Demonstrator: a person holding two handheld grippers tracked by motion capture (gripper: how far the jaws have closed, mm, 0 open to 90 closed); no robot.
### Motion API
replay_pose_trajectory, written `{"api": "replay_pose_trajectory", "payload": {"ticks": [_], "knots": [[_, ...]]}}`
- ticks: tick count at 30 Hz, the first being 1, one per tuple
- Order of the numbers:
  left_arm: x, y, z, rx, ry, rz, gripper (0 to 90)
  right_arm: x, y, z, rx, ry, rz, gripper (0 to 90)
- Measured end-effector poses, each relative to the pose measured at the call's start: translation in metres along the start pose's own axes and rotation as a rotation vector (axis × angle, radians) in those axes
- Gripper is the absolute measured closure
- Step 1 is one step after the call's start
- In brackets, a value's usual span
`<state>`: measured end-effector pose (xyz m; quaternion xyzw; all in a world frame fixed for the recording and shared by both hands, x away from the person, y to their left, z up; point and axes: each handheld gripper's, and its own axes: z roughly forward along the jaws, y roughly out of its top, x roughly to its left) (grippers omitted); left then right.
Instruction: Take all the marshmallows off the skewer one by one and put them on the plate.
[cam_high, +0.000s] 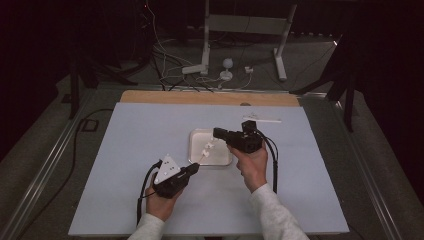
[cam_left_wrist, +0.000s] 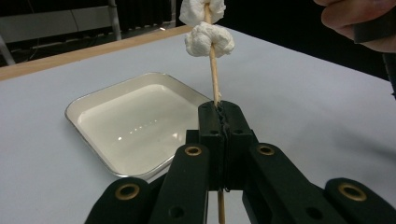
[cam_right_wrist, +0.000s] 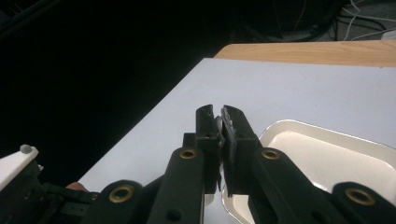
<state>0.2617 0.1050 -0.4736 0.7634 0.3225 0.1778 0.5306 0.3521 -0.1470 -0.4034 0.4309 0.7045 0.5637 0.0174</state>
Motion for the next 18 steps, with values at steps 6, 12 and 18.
{"api": "replay_pose_trajectory", "payload": {"ticks": [6, 12, 18], "knots": [[-0.0009, 0.0011, -0.0018, 0.009, 0.028, 0.006, 90.0, -0.0021, -0.0006, 0.0011, 0.003, 0.037, 0.011, 84.7], [-0.0015, 0.0005, 0.0005, 0.022, 0.04, 0.006, 90.0, -0.0093, -0.0052, 0.0025, 0.027, 0.072, 0.048, 69.7], [-0.0015, 0.0009, -0.0006, 0.012, 0.047, -0.004, 90.0, -0.0074, -0.0076, 0.0073, 0.061, 0.063, 0.039, 61.3]]}}
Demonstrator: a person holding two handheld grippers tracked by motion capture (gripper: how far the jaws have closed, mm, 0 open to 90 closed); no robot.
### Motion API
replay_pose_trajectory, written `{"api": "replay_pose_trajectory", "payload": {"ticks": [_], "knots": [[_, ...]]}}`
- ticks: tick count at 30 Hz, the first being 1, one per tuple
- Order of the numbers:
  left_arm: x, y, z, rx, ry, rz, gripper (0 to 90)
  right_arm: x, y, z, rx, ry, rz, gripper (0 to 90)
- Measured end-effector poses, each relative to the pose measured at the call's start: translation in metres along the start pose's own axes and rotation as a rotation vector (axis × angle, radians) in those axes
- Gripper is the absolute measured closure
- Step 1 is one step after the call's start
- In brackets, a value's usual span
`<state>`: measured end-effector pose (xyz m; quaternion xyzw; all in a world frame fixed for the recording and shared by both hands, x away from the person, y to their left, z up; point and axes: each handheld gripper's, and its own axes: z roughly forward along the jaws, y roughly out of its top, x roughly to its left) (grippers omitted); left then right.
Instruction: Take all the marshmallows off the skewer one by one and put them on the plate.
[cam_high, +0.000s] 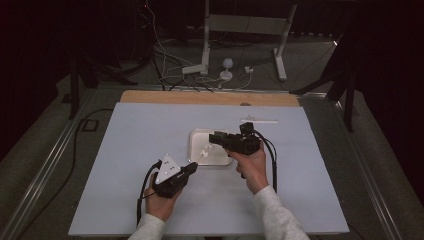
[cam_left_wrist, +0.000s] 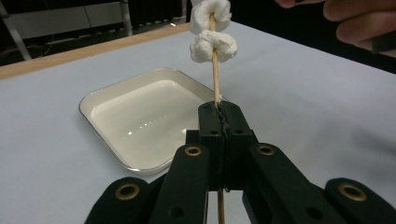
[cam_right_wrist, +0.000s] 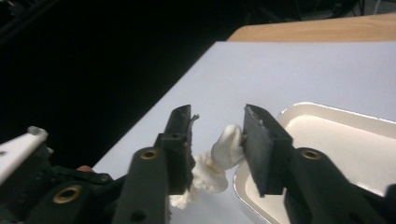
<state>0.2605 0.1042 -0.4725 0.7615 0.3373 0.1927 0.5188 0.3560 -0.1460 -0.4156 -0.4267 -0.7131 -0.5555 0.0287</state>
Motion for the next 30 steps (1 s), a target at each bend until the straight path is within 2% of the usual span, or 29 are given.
{"api": "replay_pose_trajectory", "payload": {"ticks": [4, 8, 9, 13, 17, 20, 26, 30], "knots": [[0.0, -0.001, 0.0, 0.001, 0.008, 0.002, 90.0, 0.0, -0.002, 0.004, 0.011, -0.019, 0.016, 57.6], [0.001, 0.001, -0.002, -0.017, 0.008, -0.001, 90.0, 0.001, -0.003, 0.006, 0.018, -0.055, 0.01, 52.1], [0.001, 0.001, -0.003, -0.021, 0.003, -0.003, 90.0, -0.001, -0.004, 0.006, 0.012, -0.05, 0.035, 52.7], [0.001, 0.0, -0.002, -0.019, -0.002, -0.006, 90.0, -0.002, -0.004, 0.008, 0.025, 0.023, 0.088, 70.7], [0.0, 0.0, -0.001, -0.022, -0.016, -0.002, 90.0, -0.004, -0.003, 0.007, 0.026, 0.038, 0.127, 78.7], [-0.001, 0.001, -0.001, -0.029, -0.027, 0.002, 90.0, -0.002, -0.001, 0.003, -0.001, 0.021, 0.121, 80.5], [0.0, 0.003, -0.004, -0.04, -0.018, 0.003, 90.0, 0.006, 0.002, 0.003, -0.053, -0.04, 0.063, 81.8], [0.001, 0.003, -0.005, -0.031, -0.012, 0.009, 90.0, 0.006, 0.003, 0.005, -0.069, -0.059, 0.063, 82.2]]}}
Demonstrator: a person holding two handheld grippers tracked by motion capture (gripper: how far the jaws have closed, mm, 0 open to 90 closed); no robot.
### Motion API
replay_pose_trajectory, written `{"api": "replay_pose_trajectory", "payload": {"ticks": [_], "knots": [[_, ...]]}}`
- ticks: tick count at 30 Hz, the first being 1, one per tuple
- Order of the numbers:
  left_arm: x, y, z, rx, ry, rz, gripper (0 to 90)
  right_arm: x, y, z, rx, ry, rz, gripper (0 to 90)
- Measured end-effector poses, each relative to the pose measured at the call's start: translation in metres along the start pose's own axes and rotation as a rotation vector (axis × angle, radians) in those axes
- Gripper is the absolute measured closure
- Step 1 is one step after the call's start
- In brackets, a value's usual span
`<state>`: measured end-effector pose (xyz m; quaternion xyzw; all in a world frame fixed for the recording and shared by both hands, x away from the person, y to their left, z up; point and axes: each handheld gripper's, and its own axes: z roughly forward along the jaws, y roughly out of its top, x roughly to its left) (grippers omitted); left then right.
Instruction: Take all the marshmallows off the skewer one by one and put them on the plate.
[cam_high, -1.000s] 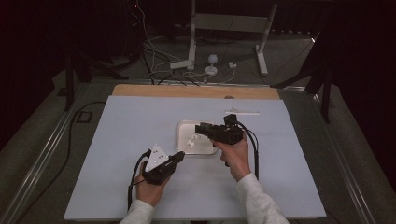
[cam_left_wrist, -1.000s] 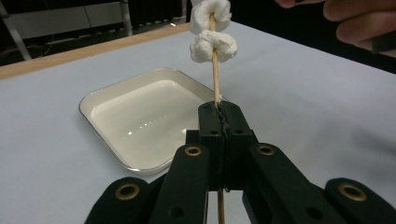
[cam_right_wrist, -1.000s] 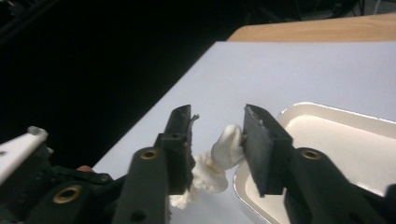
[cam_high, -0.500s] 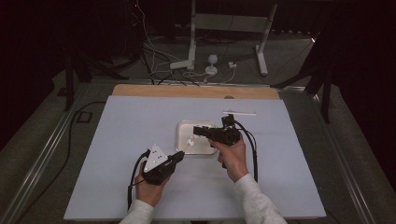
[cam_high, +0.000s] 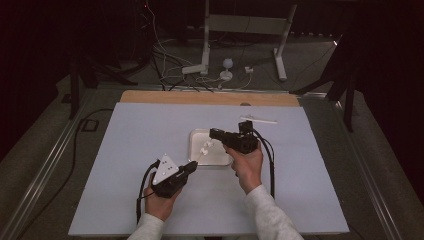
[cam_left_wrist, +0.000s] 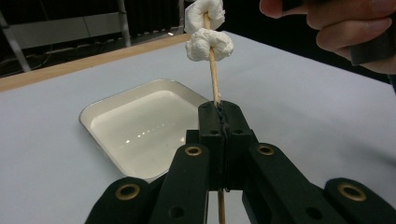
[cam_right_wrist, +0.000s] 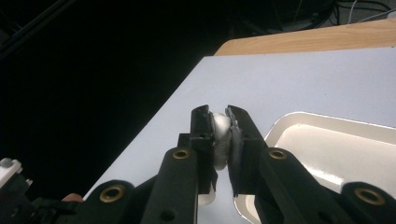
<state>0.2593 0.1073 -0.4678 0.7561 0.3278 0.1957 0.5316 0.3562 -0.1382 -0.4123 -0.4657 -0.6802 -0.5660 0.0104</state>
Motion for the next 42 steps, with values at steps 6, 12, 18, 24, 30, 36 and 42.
{"api": "replay_pose_trajectory", "payload": {"ticks": [6, 12, 18, 24, 30, 36, 42], "knots": [[-0.002, -0.007, 0.0, 0.058, 0.024, 0.046, 90.0, -0.013, 0.012, -0.016, -0.132, -0.104, 0.04, 83.0], [0.012, -0.01, -0.002, 0.009, 0.014, -0.072, 90.0, -0.036, 0.034, -0.043, -0.073, -0.08, 0.017, 80.3], [0.012, -0.011, -0.001, 0.019, 0.017, -0.068, 90.0, -0.036, 0.023, -0.017, 0.026, -0.088, -0.033, 78.4], [0.013, -0.014, 0.004, 0.056, 0.017, -0.07, 90.0, -0.042, 0.019, 0.001, 0.057, -0.09, -0.003, 67.5], [0.013, -0.016, 0.01, 0.076, 0.018, -0.07, 90.0, -0.043, 0.014, 0.011, 0.082, -0.087, 0.007, 52.1], [0.013, -0.015, 0.01, 0.069, 0.018, -0.075, 90.0, -0.039, 0.007, 0.013, 0.105, -0.037, 0.005, 32.5], [0.014, -0.015, 0.008, 0.055, 0.028, -0.083, 90.0, -0.024, -0.006, 0.017, 0.158, 0.036, -0.024, 31.3]]}}
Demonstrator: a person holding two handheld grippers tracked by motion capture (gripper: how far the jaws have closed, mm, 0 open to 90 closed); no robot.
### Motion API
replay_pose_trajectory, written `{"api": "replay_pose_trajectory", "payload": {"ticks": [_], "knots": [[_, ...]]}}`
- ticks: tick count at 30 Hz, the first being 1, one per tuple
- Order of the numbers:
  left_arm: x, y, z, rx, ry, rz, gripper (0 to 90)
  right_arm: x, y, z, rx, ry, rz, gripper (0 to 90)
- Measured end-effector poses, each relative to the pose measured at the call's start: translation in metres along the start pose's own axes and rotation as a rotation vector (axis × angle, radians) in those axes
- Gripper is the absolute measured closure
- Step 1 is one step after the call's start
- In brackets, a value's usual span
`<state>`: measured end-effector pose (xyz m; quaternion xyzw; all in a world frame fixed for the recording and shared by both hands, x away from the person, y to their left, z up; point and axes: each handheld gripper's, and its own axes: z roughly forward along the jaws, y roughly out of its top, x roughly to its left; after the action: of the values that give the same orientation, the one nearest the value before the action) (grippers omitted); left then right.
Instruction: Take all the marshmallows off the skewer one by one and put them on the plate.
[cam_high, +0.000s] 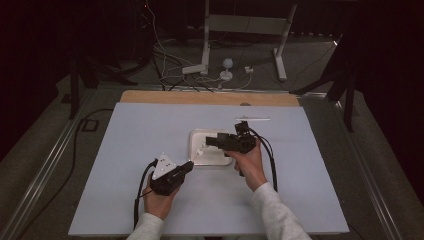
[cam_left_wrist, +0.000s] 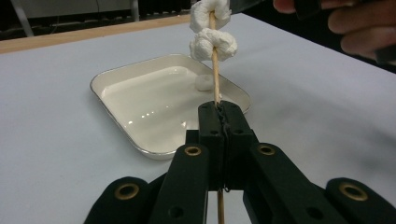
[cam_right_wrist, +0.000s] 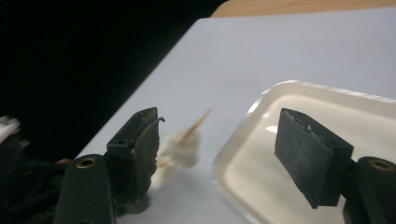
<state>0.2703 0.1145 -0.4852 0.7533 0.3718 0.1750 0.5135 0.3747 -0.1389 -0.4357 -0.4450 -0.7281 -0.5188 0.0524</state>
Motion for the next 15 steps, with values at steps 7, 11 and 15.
{"api": "replay_pose_trajectory", "payload": {"ticks": [7, 11, 15], "knots": [[-0.001, 0.001, -0.002, -0.023, -0.002, -0.001, 90.0, 0.008, -0.007, 0.01, 0.034, 0.087, 0.037, 43.9], [-0.001, 0.001, -0.003, -0.029, -0.001, -0.001, 90.0, 0.008, -0.009, 0.014, 0.054, 0.103, 0.063, 58.8], [-0.001, 0.001, -0.003, -0.037, -0.004, -0.001, 90.0, 0.008, -0.009, 0.016, 0.053, 0.121, 0.094, 60.8]]}}
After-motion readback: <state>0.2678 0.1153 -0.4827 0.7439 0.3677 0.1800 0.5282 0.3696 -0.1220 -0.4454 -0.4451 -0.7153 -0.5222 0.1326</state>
